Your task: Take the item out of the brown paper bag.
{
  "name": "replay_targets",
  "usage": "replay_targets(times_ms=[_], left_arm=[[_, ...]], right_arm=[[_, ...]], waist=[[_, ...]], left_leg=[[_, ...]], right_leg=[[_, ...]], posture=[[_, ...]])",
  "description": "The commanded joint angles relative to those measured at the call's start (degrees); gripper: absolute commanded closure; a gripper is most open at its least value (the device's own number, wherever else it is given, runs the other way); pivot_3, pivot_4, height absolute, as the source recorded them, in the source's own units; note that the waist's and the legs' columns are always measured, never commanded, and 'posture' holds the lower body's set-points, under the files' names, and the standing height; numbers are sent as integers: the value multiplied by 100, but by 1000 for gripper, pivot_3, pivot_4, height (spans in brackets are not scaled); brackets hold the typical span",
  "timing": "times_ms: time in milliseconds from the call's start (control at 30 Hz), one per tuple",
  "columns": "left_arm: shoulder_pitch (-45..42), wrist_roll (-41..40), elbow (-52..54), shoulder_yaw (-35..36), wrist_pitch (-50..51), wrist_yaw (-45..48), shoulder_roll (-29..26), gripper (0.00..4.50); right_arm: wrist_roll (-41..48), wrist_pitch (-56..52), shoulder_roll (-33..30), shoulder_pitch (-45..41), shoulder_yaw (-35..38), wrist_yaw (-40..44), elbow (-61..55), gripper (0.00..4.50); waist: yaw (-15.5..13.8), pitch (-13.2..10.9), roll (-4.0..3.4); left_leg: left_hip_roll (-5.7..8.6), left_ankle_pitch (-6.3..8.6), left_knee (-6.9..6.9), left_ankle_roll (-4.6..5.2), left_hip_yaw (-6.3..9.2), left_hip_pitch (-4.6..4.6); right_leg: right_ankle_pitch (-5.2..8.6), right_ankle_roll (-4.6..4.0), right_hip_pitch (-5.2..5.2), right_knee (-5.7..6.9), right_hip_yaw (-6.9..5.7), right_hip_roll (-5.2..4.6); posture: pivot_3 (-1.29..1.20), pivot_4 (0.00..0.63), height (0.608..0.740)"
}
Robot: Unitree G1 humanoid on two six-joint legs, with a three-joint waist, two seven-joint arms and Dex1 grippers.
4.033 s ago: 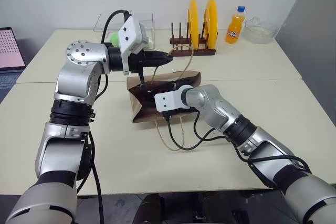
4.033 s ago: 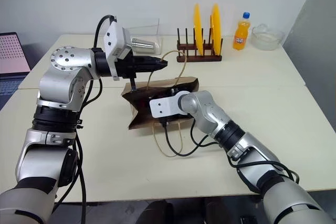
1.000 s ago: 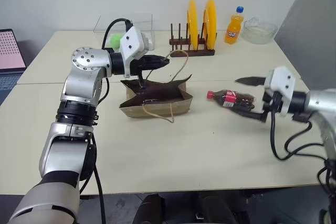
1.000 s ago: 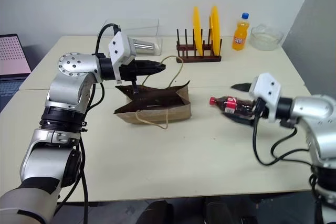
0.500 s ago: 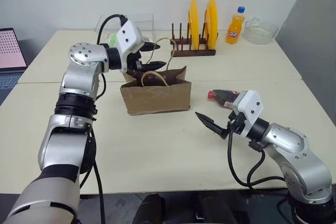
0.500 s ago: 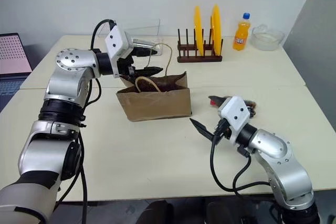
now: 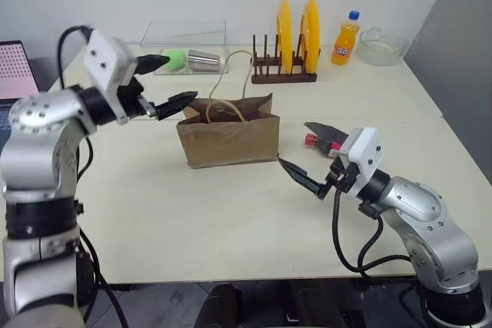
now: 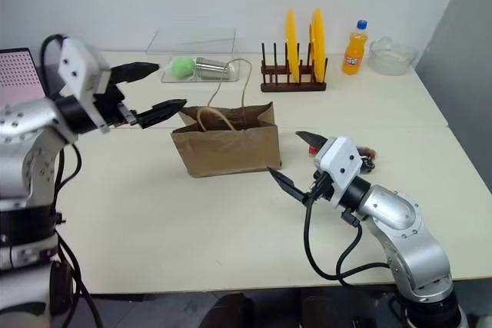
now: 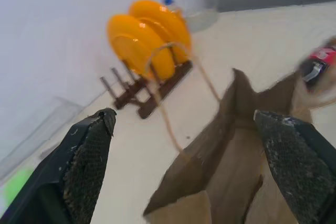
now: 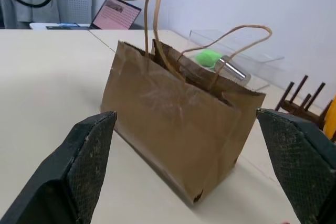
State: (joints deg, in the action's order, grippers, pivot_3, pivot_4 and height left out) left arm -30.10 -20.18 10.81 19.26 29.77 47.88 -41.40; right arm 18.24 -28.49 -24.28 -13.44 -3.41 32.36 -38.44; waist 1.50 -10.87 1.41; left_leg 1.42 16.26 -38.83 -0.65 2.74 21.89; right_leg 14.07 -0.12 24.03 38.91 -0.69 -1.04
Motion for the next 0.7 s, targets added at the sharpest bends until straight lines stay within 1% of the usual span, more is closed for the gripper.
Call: replay_targets(times_ms=[33, 100, 133, 233, 300, 467, 567, 700], left_arm=[[1030, -27, 1373, 818, 622, -1504, 772, 25], [1808, 297, 1973, 758, 689, -2141, 1274, 25], [2069, 480, 2153, 680, 627, -2404, 1436, 25], [2620, 953, 2466, 373, 471, -2996, 1777, 25], [2860, 1084, 2600, 137, 467, -3221, 1974, 25], [3001, 1211, 2516, -388, 13, -3424, 2337, 25], [3045, 1319, 2361, -637, -358, -3343, 2312, 25], [3020, 1195, 2203, -731, -642, -3215, 2326, 25]], right_arm=[[13, 323, 113, -127, 132, -138, 44, 0], [-31, 633, 242, -75, 153, -186, 148, 0], [-27, 736, 276, -42, 157, -189, 192, 0], [-118, 1013, 422, 145, 245, -358, 333, 0], [-297, 1395, 502, 383, 294, -461, 471, 0], [-514, 1917, 758, 999, 197, -708, 558, 0], [-602, 1999, 818, 1146, 189, -802, 606, 0], [-682, 2109, 818, 1179, 219, -866, 696, 0]], waist=[[2, 0, 1], [-17, 6, 15], [-24, 7, 16], [-107, 10, 21], [-162, 12, 22], [-191, 13, 23], [-157, 14, 21], [-143, 15, 19]], left_leg=[[0, 0, 1, 0, -1, 0], [-1, 0, 0, -1, 4, 4], [-1, 0, 2, -1, 7, 2], [-1, 0, 2, -1, 7, 0], [0, 1, 2, -1, 6, -3], [2, 1, 1, 0, 4, -8], [1, 1, 3, 0, 1, -11], [-3, 1, 5, 0, 2, -13]], right_leg=[[0, 0, 0, -3, 1, 0], [-1, -1, 3, 2, -3, 1], [-1, -1, 2, 1, -5, 2], [-1, -1, 0, 0, -5, 2], [-1, -1, -4, -1, -5, 1], [0, -1, -15, -9, -4, 0], [0, -1, -13, -6, -3, 2], [1, -2, -13, -5, -4, 6]], posture=[[0, 150, 740], [0, 150, 740], [0, 150, 740], [0, 150, 740], [0, 150, 740], [0, 150, 740], [0, 150, 740], [0, 150, 740]])
